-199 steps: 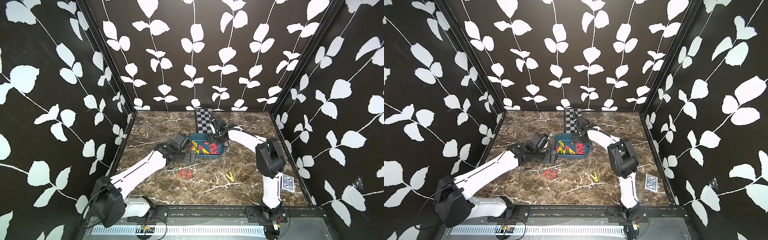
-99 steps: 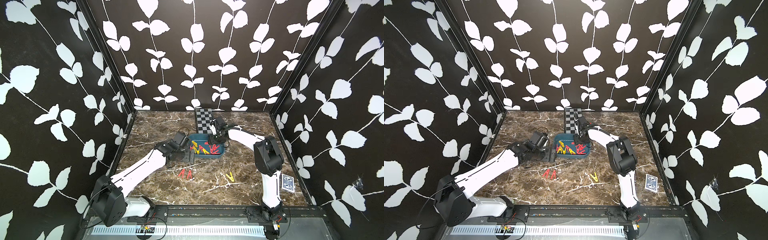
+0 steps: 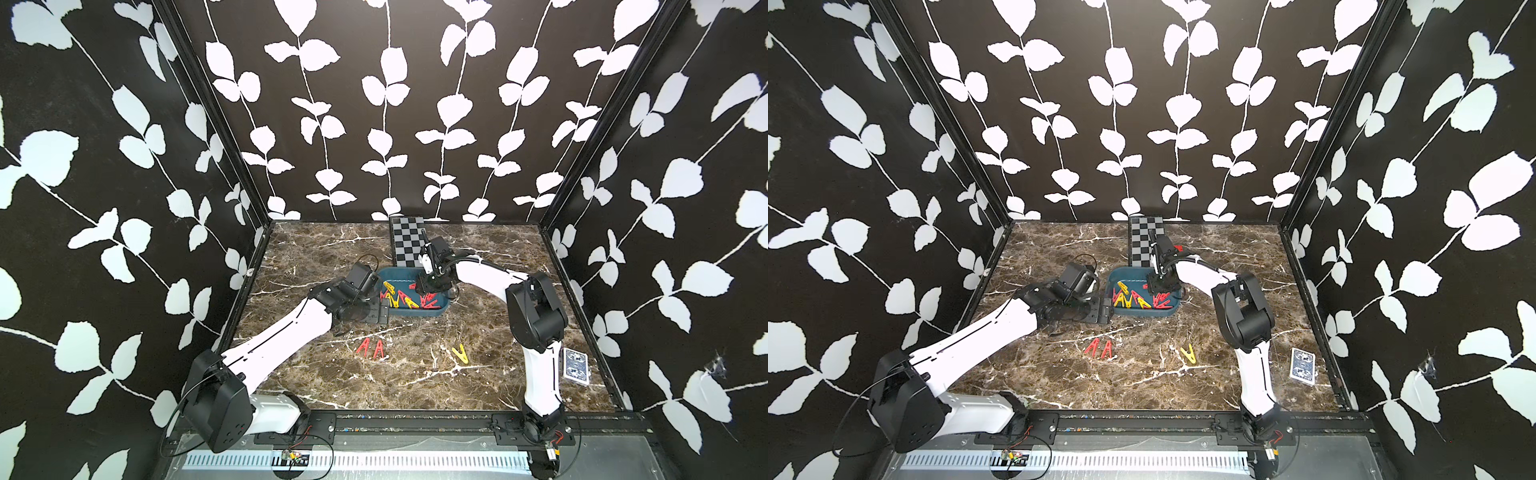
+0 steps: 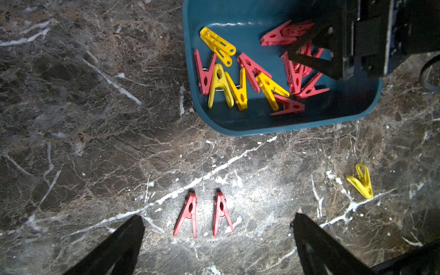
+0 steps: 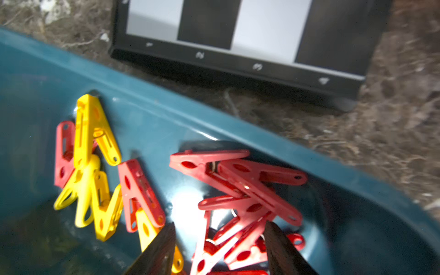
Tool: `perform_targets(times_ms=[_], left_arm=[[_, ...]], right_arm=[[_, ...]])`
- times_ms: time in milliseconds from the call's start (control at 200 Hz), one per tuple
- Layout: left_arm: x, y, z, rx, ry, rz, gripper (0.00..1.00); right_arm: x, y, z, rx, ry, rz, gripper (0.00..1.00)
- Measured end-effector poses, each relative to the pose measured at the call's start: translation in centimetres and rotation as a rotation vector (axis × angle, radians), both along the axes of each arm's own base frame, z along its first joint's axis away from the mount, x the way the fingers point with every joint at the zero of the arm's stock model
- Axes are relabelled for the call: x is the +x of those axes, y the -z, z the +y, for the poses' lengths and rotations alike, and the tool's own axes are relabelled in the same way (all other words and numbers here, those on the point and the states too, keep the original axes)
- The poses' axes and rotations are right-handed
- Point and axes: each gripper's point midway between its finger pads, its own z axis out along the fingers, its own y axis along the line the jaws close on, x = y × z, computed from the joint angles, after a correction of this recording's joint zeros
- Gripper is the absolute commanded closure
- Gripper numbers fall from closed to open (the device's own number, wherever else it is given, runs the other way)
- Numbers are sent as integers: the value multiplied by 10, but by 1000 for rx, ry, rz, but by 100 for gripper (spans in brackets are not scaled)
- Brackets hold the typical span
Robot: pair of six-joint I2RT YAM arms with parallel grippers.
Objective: Take the clothespins out of the storage box
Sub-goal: Pick up the clothespin from the storage box.
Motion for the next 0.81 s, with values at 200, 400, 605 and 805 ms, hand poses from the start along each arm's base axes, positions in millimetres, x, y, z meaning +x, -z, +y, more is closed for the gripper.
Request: perform_targets(times_ms=[200, 400, 605, 805], left_arm=[[0, 0, 0, 0, 0, 0, 1], [1, 0, 1, 1, -2, 0, 1], [1, 0, 1, 1, -1, -1, 1], [2, -1, 1, 1, 2, -4, 1]], right_arm=[[9, -5, -6, -31, 10, -37, 37], [23, -22, -3, -24, 7, -84, 35], [26, -8, -4, -47, -3, -69, 35], [20, 15, -5, -63, -18, -14, 39]])
